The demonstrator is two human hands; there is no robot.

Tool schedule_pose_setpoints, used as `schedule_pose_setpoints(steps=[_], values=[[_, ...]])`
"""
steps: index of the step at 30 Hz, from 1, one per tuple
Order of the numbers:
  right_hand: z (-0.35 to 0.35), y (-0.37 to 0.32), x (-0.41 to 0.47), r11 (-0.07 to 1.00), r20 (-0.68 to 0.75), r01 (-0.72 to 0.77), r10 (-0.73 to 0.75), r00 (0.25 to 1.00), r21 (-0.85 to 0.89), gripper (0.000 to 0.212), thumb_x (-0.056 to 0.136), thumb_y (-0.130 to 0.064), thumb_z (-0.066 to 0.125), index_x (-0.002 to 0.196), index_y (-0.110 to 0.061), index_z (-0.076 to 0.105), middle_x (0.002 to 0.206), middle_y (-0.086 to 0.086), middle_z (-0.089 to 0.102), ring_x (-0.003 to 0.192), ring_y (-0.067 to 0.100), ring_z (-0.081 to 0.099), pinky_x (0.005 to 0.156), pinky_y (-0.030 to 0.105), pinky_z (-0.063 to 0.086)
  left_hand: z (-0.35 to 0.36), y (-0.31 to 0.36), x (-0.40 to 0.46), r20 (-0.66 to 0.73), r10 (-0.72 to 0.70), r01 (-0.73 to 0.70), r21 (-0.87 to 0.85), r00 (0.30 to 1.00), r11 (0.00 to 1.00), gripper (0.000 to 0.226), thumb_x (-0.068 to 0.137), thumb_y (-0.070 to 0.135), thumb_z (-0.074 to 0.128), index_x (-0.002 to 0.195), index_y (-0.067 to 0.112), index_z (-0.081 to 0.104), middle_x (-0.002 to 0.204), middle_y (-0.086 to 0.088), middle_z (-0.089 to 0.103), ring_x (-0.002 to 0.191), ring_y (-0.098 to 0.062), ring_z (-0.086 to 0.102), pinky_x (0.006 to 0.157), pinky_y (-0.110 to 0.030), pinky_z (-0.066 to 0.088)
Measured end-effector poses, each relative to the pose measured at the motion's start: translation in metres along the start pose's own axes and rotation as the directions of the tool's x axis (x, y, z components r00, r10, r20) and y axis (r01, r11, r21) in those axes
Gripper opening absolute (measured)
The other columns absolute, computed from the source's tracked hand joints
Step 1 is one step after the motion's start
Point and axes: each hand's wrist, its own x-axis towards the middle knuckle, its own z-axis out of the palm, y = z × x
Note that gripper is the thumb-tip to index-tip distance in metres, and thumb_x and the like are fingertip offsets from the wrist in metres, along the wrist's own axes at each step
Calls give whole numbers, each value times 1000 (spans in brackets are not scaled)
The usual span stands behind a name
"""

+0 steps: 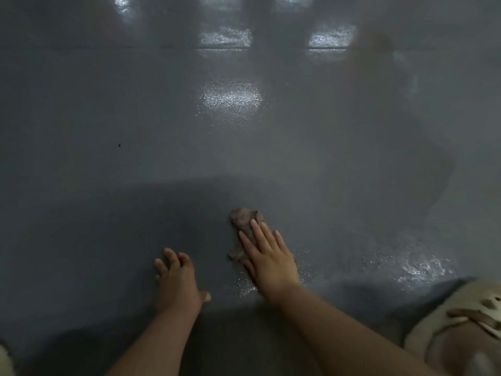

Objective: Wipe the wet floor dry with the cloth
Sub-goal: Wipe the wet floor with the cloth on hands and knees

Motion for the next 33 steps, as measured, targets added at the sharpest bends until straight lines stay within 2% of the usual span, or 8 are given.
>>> schedule_pose_setpoints(steps=[5,8,13,17,22,26,30,33], values=[[-9,50,9,993,-26,-99,101,995,59,55,87,-47,32,132,-24,55,144,7,46,130,26,47,102,47,38,-1,-2,-1,-6,10,-10,7,1000,1000,98,81,39,71,148,6,9,156,-20,-14,143,-43,-3,117,-44,13],[-14,96,1,955,-68,-274,282,957,109,55,97,-47,29,149,-30,24,159,3,10,146,19,13,117,38,10,0,-2,-1,-3,16,-16,-13,1000,1000,98,81,36,72,149,5,8,155,-20,-15,143,-43,-6,116,-45,14],[-12,146,-32,713,-2,-646,672,740,272,55,100,-44,26,152,-30,12,160,2,-5,147,17,-4,119,39,3,4,-4,1,-14,19,-20,-26,1000,999,99,80,36,73,148,4,10,156,-19,-14,143,-43,-6,116,-46,16],[10,102,-51,591,-32,-727,783,621,348,54,101,-36,29,151,-20,17,159,11,0,147,27,1,116,44,6,4,-2,2,-27,14,-14,-2,1000,1000,99,78,36,75,147,2,13,156,-21,-11,143,-44,-3,115,-47,21],[30,16,-61,803,-88,-526,567,819,282,56,87,-37,36,137,-16,46,146,17,39,136,35,33,109,43,26,4,-2,4,-44,15,-14,34,999,999,101,76,38,76,146,0,15,155,-24,-6,141,-47,2,114,-47,19],[25,-14,-50,958,-65,-220,236,970,183,56,82,-44,36,131,-22,54,143,9,47,133,27,39,109,43,30,5,-2,4,-43,16,-14,33,999,999,101,76,38,76,147,1,14,155,-23,-7,142,-46,1,115,-46,17],[12,23,-19,994,-44,104,-103,994,34,54,84,-44,33,127,-27,59,139,6,52,126,23,52,98,43,45,3,0,5,-32,4,-3,45,999,999,102,76,38,76,147,2,13,155,-23,-8,142,-45,0,115,-45,16],[3,69,-5,999,-100,33,-34,994,-8,53,85,-43,35,128,-24,59,139,9,52,123,26,54,98,46,44,3,-1,6,-21,4,-3,47,1000,999,102,77,38,75,148,2,10,155,-22,-11,142,-45,-2,115,-45,16]])
